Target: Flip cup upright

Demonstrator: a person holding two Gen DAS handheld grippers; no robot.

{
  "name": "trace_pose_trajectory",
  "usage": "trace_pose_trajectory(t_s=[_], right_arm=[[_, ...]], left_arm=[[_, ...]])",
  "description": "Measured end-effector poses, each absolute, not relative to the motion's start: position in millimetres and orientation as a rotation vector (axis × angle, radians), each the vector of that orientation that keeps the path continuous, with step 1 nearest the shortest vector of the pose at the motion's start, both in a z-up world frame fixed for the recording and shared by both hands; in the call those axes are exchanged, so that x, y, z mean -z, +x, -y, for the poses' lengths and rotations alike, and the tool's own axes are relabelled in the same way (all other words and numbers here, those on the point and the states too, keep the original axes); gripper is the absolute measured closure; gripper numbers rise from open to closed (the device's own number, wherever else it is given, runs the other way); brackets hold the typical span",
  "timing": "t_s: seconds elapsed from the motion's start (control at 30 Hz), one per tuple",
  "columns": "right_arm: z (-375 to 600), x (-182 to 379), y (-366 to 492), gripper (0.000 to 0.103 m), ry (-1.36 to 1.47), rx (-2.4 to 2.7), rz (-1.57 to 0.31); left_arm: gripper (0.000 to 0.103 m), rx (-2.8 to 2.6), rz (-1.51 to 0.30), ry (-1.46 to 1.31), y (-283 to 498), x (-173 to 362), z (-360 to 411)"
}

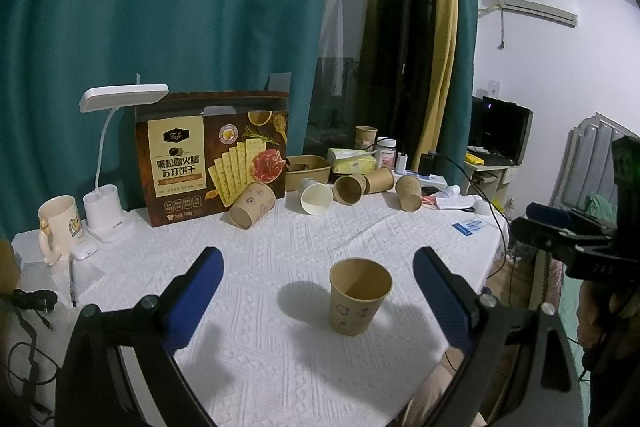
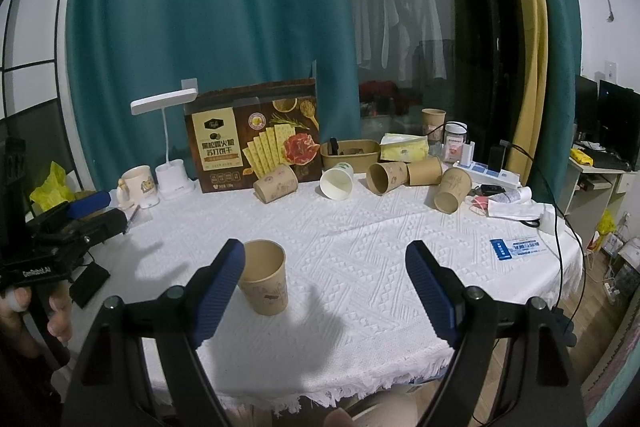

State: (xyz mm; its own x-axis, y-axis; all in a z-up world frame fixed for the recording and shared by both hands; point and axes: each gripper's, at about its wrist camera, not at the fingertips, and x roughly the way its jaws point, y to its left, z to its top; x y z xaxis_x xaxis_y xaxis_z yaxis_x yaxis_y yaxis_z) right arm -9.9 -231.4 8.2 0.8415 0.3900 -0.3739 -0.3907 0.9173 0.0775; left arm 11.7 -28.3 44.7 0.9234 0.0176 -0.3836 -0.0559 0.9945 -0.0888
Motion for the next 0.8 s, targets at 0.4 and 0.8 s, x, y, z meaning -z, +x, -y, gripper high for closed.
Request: trace_pose_trajectory(t_s=[0.4, 0.8], right_arm=[[231.6, -4.7, -9.5, 0.022, -0.003, -0.414, -0.397], [230.6, -1.6, -9.7, 0.022, -0.007, -0.415, -0.399]], left_arm=[[0.007, -0.045, -0.39, -0.109, 10.2, -42.5, 29.4], [0.007, -0.045, -0.391, -0.11, 10.5, -43.3, 28.0]])
